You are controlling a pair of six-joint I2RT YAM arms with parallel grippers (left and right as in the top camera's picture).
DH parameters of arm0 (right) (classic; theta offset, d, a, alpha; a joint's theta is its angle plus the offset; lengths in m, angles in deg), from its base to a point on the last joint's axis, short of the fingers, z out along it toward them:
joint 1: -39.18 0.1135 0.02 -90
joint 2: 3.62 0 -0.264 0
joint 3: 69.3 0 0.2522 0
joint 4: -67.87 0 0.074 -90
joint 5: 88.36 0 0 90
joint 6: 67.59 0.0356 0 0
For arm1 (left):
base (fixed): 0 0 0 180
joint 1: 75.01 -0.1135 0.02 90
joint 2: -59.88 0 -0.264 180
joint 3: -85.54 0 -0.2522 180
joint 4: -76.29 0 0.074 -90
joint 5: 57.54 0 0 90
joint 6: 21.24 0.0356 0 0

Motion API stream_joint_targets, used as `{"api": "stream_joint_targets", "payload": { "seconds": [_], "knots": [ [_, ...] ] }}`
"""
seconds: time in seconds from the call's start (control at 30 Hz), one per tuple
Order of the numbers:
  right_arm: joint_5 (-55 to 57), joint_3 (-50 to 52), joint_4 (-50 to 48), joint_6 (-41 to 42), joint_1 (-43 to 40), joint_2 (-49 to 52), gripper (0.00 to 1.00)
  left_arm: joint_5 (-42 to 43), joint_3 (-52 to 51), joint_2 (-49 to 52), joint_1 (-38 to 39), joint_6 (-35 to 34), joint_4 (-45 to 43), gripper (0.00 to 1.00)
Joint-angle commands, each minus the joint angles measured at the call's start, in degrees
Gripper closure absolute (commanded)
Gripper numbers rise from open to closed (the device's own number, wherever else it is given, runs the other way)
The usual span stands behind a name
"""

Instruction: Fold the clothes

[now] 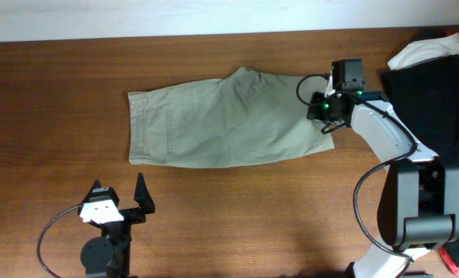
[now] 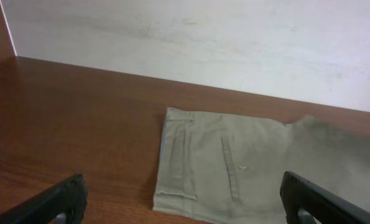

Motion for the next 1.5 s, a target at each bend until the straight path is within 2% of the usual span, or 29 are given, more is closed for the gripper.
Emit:
{"api": "stream_joint_targets", "payload": {
  "seconds": [0.0, 0.03, 0.07, 0.1, 0.17, 0.2, 0.23, 0.37, 0.47, 0.7, 1.1, 1.27, 1.33, 1.4, 1.47],
  "knots": [
    [1.0, -0.9, -1.4, -2.1, 2.4, 0.2, 0.96, 0.0, -0.2, -0.2, -0.2, 0.9, 0.2, 0.01],
    [1.9, -0.9, -1.4, -1.8, 3.2, 0.2, 0.95, 0.0, -0.2, -0.2, -0.2, 1.0, 0.2, 0.01],
    [2.9, -0.9, -1.2, -1.7, 3.5, 0.2, 0.88, 0.0, -0.2, -0.2, -0.2, 0.9, 0.2, 0.01],
    [3.2, -0.9, -0.9, -1.7, 3.6, 0.2, 0.67, 0.0, -0.2, -0.2, -0.2, 1.0, 0.2, 0.01],
    [4.2, -0.9, 0.0, -1.6, 3.6, 0.2, 0.34, 0.0, -0.2, -0.2, -0.2, 0.9, 0.2, 0.01],
    [6.2, -0.9, 0.6, -0.2, 3.5, 0.2, 0.09, 0.0, -0.2, -0.2, -0.2, 0.9, 0.2, 0.01],
    [7.6, -0.9, 1.2, 0.3, 3.5, 0.2, 0.01, 0.0, -0.2, -0.2, -0.2, 0.9, 0.2, 0.01],
    [9.1, -1.4, 4.8, 0.5, 3.4, -0.3, 0.01, 0.0, -0.2, -0.2, -0.2, 0.9, 0.2, 0.01],
    [15.1, -3.9, 8.7, 2.4, 3.4, -0.6, 0.01, 0.0, -0.2, -0.2, -0.2, 0.9, 0.2, 0.01],
    [22.2, -4.5, 8.6, 2.5, 1.4, -0.6, 0.01, 0.0, -0.2, -0.2, -0.2, 1.0, 0.2, 0.01],
    [25.4, -4.5, 6.6, 2.4, -16.2, -0.6, 0.01, 0.2, -0.2, -0.2, -0.2, 0.9, 0.2, 0.01],
    [25.4, -4.5, 6.6, 2.4, -19.8, -0.6, 0.01, 1.0, -0.2, -0.2, -0.2, 0.9, -1.5, 0.01],
    [25.4, -4.5, 6.6, 2.4, -20.2, -0.6, 0.01, 8.3, -0.2, -0.2, -0.2, -0.5, -4.8, 0.01],
    [25.4, -4.5, 6.6, 2.4, -20.2, -0.6, 0.01, 17.4, -0.2, -0.2, -0.2, -1.3, -12.3, 0.01],
    [25.4, -4.5, 6.6, 2.4, -20.2, -0.6, 0.01, 19.6, 0.5, -0.2, -0.2, -3.2, -17.7, 0.01]
  ]
}}
